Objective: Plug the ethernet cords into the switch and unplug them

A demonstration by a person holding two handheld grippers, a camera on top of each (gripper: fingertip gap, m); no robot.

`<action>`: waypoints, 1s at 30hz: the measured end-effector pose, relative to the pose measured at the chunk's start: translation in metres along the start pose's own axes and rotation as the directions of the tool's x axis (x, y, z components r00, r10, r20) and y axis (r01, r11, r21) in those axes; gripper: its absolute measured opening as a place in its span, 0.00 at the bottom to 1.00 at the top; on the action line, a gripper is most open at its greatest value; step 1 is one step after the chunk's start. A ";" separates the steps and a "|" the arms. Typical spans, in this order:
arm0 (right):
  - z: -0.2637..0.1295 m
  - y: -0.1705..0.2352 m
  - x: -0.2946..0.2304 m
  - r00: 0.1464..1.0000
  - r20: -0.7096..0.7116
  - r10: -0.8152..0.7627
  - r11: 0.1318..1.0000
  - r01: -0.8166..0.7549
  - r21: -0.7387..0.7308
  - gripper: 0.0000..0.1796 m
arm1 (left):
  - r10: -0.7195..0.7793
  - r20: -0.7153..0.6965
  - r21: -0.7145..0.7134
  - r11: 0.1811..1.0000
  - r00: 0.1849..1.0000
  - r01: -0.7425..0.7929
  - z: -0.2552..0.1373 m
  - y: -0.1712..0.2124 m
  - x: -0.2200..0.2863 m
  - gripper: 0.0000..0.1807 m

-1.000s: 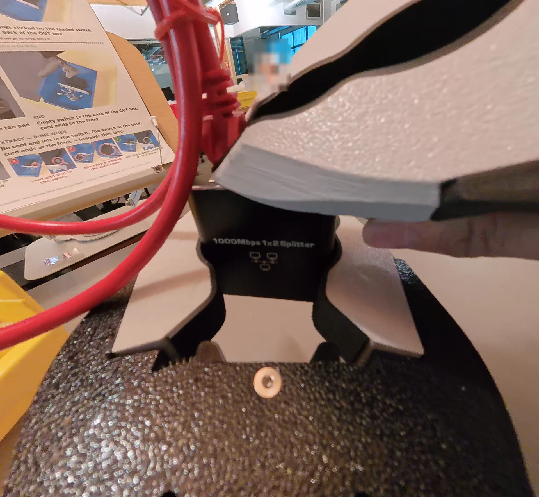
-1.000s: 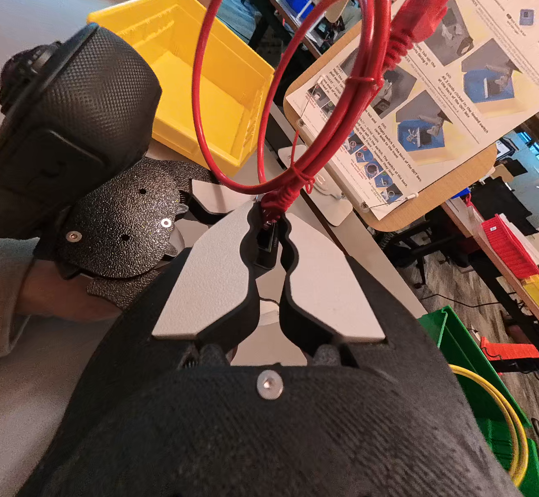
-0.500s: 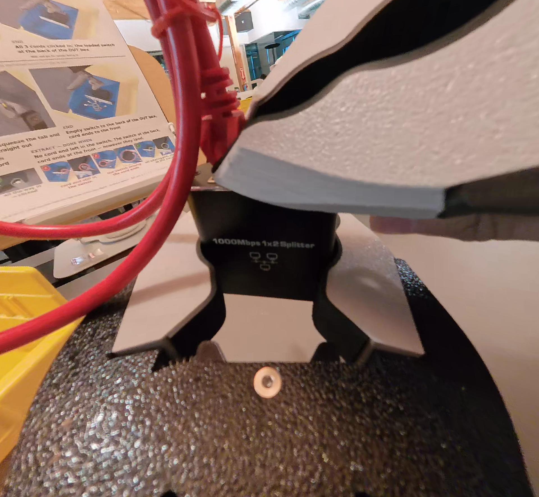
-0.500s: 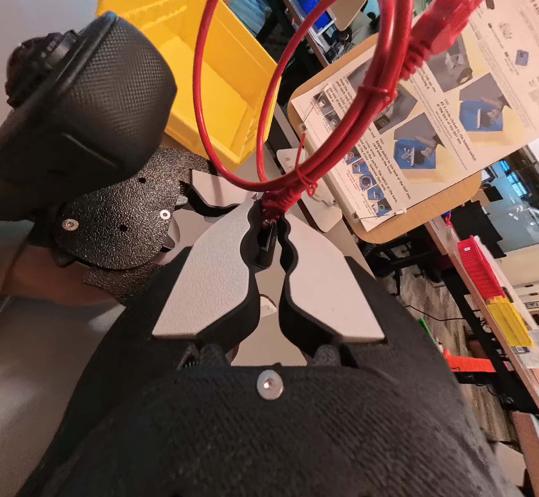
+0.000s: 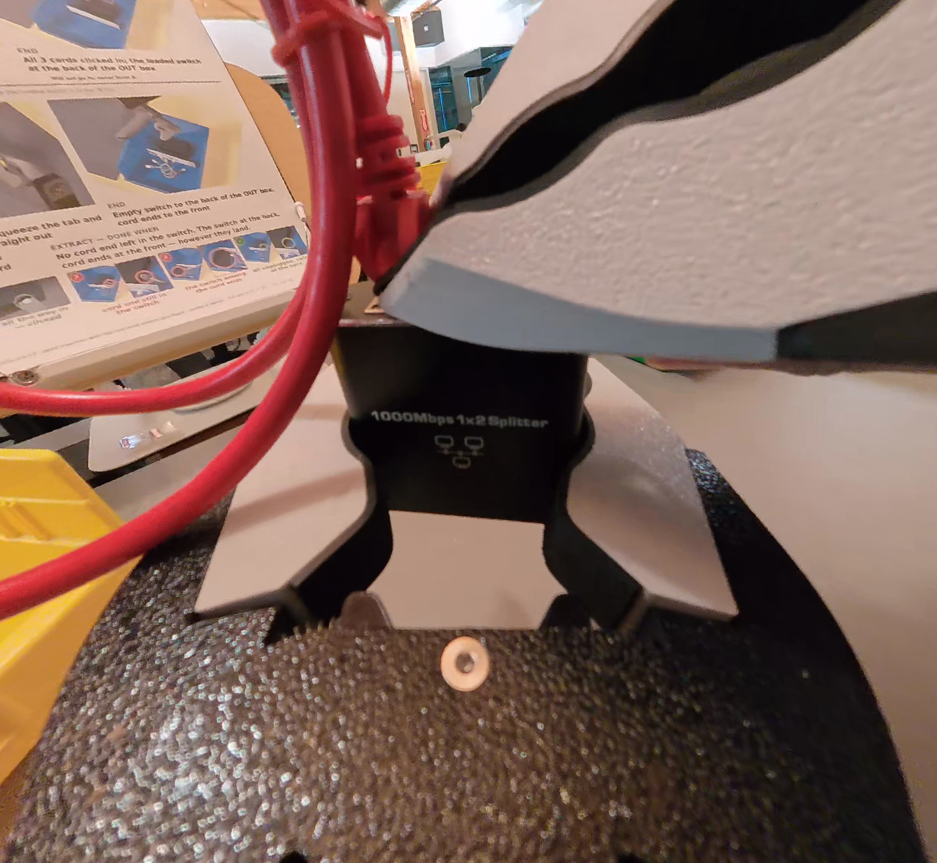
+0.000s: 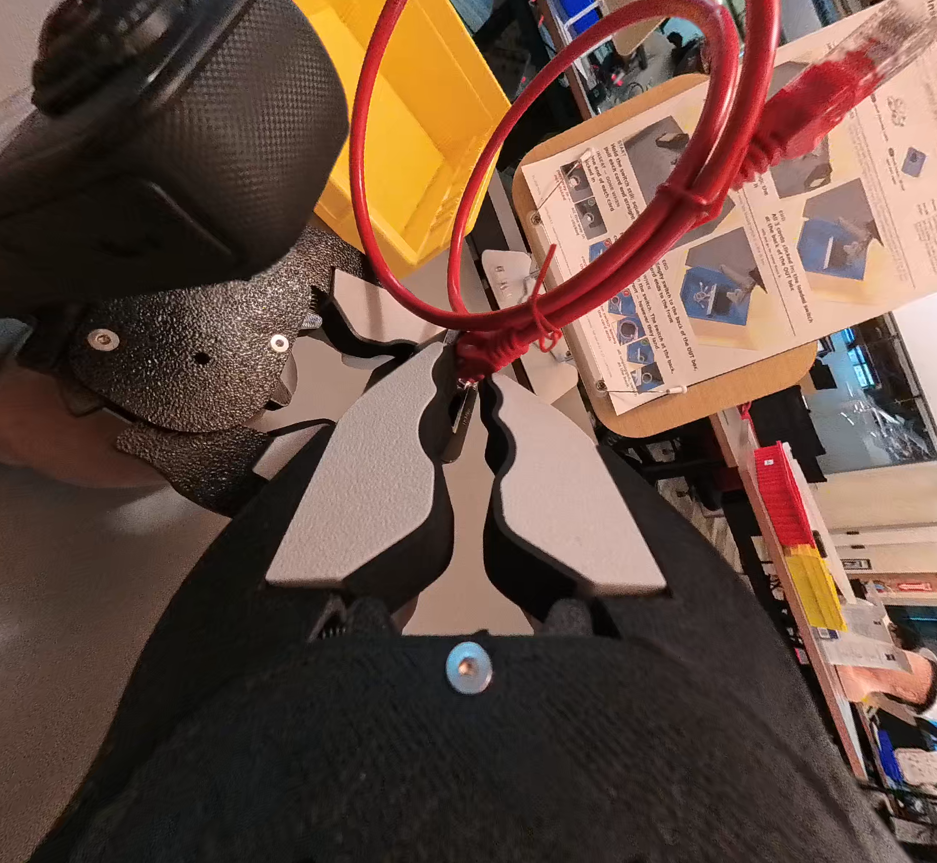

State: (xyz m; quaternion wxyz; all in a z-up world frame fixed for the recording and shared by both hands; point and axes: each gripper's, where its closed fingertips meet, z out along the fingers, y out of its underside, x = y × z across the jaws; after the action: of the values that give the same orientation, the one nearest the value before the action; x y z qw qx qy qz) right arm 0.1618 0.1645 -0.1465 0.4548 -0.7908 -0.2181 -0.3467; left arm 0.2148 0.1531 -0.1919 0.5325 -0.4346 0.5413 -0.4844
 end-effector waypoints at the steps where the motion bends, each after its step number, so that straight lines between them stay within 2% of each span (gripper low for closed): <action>1: 0.000 0.000 0.001 1.000 0.002 -0.013 1.000 0.013 0.000 0.07 | -0.002 -0.001 0.002 1.000 1.000 0.002 0.000 -0.001 0.000 0.44; 2: -0.001 -0.001 0.002 0.999 -0.006 -0.054 0.998 0.053 -0.017 0.07 | -0.005 -0.004 0.002 1.000 1.000 0.005 0.000 -0.002 0.000 0.44; 4: 0.000 0.001 0.002 0.999 0.005 -0.037 0.999 0.037 -0.010 0.07 | 0.023 0.022 -0.003 1.000 0.999 -0.023 0.000 -0.001 -0.003 0.44; 8: 0.001 -0.001 0.003 0.995 0.039 0.097 0.994 -0.098 0.042 0.06 | 0.047 0.053 0.007 0.999 0.998 -0.047 -0.002 -0.003 -0.009 0.41; 11: 0.004 0.006 0.002 0.999 0.002 -0.043 0.999 0.044 -0.027 0.01 | 0.007 0.029 -0.019 1.000 1.000 -0.006 0.000 0.004 -0.007 0.42; 14: 0.006 0.006 0.003 0.997 0.056 0.060 0.998 -0.060 0.004 0.01 | 0.010 0.052 -0.016 1.000 0.999 -0.010 -0.001 0.003 -0.010 0.42; 16: 0.000 -0.003 0.005 0.980 0.101 0.172 0.981 -0.180 0.074 0.00 | 0.046 0.083 0.017 0.999 0.995 -0.047 -0.004 -0.006 -0.014 0.42; 18: 0.000 -0.005 0.001 0.950 0.134 0.283 0.953 -0.294 0.076 0.01 | 0.039 0.088 0.024 0.999 0.995 -0.041 -0.004 -0.005 -0.015 0.41; 22: -0.002 -0.010 0.003 0.806 0.210 0.554 0.801 -0.584 0.129 0.02 | 0.020 0.078 0.059 0.998 0.997 -0.025 -0.006 -0.011 -0.015 0.41; 23: -0.002 -0.011 0.003 0.788 0.228 0.571 0.782 -0.608 0.141 0.02 | 0.011 0.070 0.065 0.998 0.997 -0.015 -0.006 -0.011 -0.015 0.43; 26: -0.001 -0.008 0.007 0.777 0.225 0.588 0.762 -0.625 0.170 0.10 | 0.003 0.054 0.071 0.997 0.999 -0.006 -0.006 -0.011 -0.013 0.41; 30: -0.003 -0.016 -0.002 0.728 0.336 0.597 0.726 -0.669 0.158 0.13 | 0.015 0.043 0.074 0.997 0.999 -0.019 -0.005 -0.012 -0.008 0.41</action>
State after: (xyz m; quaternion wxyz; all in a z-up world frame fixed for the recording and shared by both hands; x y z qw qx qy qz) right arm 0.1490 0.1694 -0.1376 0.6159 -0.7865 -0.0353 -0.0285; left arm 0.2093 0.1593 -0.1789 0.5637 -0.4201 0.5151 -0.4903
